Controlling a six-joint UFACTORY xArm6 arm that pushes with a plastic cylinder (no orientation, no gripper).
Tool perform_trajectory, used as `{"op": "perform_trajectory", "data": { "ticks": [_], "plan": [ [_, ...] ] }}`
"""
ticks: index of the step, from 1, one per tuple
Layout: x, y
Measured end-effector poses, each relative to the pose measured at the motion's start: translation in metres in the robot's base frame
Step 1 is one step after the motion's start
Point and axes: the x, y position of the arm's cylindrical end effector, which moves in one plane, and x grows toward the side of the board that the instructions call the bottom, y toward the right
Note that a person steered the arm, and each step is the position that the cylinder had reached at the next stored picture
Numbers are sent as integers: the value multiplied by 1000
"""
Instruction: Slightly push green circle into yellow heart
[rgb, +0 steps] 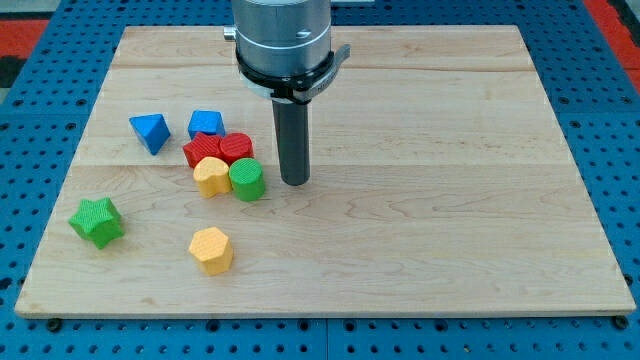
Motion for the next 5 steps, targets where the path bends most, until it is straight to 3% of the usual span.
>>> {"op": "perform_trajectory", "data": {
  "ticks": [5],
  "plan": [
    [-7,-15]
  ]
}}
